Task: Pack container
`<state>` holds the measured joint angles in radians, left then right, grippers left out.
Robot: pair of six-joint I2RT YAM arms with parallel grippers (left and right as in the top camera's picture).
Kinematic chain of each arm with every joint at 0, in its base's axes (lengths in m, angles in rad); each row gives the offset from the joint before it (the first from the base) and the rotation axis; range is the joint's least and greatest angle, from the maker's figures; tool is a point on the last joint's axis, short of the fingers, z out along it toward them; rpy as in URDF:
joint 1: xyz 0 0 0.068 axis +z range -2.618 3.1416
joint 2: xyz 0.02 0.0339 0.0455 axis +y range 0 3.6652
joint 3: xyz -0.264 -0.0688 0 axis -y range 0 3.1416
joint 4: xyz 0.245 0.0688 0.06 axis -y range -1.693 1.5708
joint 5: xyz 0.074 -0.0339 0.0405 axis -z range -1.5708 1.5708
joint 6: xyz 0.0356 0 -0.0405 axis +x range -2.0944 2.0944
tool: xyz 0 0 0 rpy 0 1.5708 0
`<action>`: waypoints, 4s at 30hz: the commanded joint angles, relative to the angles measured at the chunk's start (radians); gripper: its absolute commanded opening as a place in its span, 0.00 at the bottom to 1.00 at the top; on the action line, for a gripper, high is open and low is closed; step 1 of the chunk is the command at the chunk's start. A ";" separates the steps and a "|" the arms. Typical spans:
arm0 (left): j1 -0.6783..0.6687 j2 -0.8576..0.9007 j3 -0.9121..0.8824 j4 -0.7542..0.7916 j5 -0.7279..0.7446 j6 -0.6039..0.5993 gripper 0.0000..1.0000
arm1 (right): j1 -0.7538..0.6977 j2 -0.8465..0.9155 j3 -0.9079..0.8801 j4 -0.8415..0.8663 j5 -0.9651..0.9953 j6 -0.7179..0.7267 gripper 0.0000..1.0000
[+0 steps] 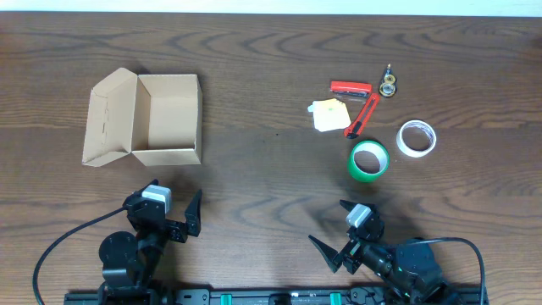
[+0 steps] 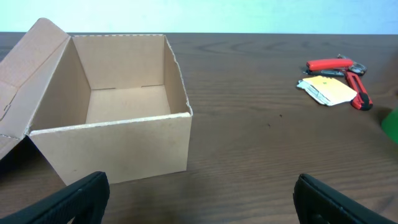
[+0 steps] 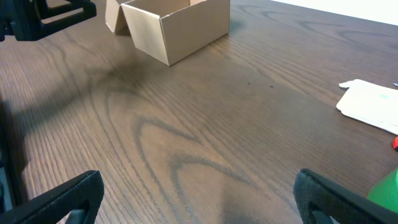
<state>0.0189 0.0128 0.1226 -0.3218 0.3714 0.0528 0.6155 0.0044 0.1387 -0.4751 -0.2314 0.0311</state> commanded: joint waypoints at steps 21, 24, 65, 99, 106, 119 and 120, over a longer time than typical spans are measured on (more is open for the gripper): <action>0.000 -0.008 -0.023 -0.002 0.018 0.007 0.95 | -0.006 0.001 -0.004 -0.001 -0.005 -0.021 0.99; 0.000 -0.008 -0.023 -0.002 0.018 0.007 0.95 | -0.006 0.001 -0.004 -0.001 -0.005 -0.021 0.99; 0.000 0.347 0.345 -0.008 -0.065 -0.136 0.95 | -0.006 0.001 -0.004 -0.001 -0.005 -0.021 0.99; -0.090 1.532 0.806 0.200 -0.076 0.105 0.95 | -0.006 0.001 -0.004 -0.001 -0.005 -0.021 0.99; -0.091 1.613 0.806 0.205 -0.100 0.105 0.74 | -0.006 0.001 -0.004 -0.001 -0.005 -0.021 0.99; -0.093 1.641 0.818 0.219 -0.049 0.109 0.06 | -0.006 0.001 -0.004 -0.001 -0.005 -0.021 0.99; -0.097 1.639 0.823 0.218 -0.021 0.125 0.06 | -0.006 0.001 -0.004 -0.001 -0.005 -0.021 0.99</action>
<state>-0.0731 1.6547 0.9104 -0.1043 0.2771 0.1585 0.6155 0.0063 0.1371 -0.4751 -0.2317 0.0288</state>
